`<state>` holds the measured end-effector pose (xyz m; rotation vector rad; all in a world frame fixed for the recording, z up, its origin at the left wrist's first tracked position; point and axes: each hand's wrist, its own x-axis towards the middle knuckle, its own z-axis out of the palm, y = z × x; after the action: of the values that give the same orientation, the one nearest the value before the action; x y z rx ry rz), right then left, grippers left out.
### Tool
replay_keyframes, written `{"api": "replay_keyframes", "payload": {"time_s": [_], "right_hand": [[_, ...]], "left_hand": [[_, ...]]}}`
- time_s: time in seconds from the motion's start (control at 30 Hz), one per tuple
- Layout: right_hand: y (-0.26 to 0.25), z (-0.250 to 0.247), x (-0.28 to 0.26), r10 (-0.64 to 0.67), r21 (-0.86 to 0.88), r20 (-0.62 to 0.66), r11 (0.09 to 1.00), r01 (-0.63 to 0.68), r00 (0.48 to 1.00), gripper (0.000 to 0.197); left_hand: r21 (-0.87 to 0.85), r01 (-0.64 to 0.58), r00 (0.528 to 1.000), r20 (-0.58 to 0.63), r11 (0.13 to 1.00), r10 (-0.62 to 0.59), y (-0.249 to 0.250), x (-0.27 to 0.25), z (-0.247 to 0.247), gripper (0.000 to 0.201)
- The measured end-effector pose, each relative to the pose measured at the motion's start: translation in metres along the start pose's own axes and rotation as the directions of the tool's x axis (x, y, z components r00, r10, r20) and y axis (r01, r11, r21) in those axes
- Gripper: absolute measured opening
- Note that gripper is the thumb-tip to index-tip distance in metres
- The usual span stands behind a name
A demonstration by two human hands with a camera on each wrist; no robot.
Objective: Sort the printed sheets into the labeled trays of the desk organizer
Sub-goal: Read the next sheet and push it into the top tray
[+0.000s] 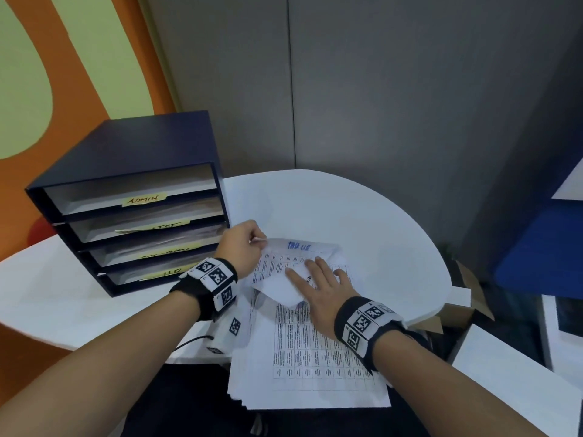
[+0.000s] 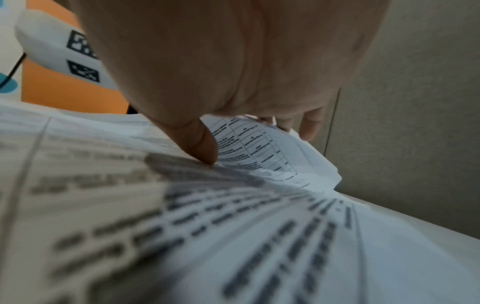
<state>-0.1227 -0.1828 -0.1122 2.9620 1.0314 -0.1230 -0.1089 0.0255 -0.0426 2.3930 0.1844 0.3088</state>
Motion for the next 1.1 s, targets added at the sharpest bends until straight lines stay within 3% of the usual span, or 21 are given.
{"api": "replay_keyframes", "payload": {"time_s": [0.23, 0.43, 0.53, 0.63, 0.73, 0.87, 0.93, 1.1], "right_hand": [[0.0, 0.001, 0.004, 0.044, -0.039, 0.085, 0.998, -0.041, 0.995, 0.093], [-0.002, 0.006, 0.01, 0.076, -0.051, 0.119, 0.996, -0.07, 0.99, 0.096], [-0.006, 0.006, 0.014, 0.085, -0.06, 0.133, 0.995, -0.078, 0.987, 0.098], [-0.011, 0.004, 0.019, 0.084, -0.084, 0.14, 0.994, -0.073, 0.987, 0.101], [-0.015, 0.0, 0.025, 0.037, -0.104, 0.127, 0.994, -0.024, 0.991, 0.11], [-0.023, -0.01, 0.029, 0.001, -0.15, 0.082, 0.989, 0.011, 0.997, 0.12], [-0.026, -0.017, 0.03, 0.022, -0.149, 0.048, 0.989, -0.015, 0.999, 0.119], [-0.019, -0.035, 0.038, 0.02, -0.237, -0.013, 0.971, -0.023, 1.0, 0.106]], "left_hand": [[-0.167, -0.036, 0.969, -0.246, 0.985, -0.006, 0.029, 0.02, -0.019, 0.028], [-0.231, -0.186, 0.923, -0.375, 0.955, 0.089, 0.041, 0.028, -0.052, 0.023], [-0.187, -0.285, 0.868, -0.467, 0.94, 0.17, 0.051, 0.024, -0.079, 0.019], [-0.169, -0.421, 0.777, -0.574, 0.891, 0.258, 0.067, 0.019, -0.114, 0.018], [-0.16, -0.507, 0.687, -0.669, 0.847, 0.285, 0.082, 0.013, -0.149, 0.031], [-0.147, -0.57, 0.608, -0.737, 0.808, 0.294, 0.088, 0.009, -0.174, 0.032], [-0.153, -0.573, 0.603, -0.744, 0.805, 0.288, 0.086, 0.008, -0.177, 0.032], [-0.225, -0.565, 0.642, -0.725, 0.794, 0.251, 0.079, 0.006, -0.171, 0.033]]}}
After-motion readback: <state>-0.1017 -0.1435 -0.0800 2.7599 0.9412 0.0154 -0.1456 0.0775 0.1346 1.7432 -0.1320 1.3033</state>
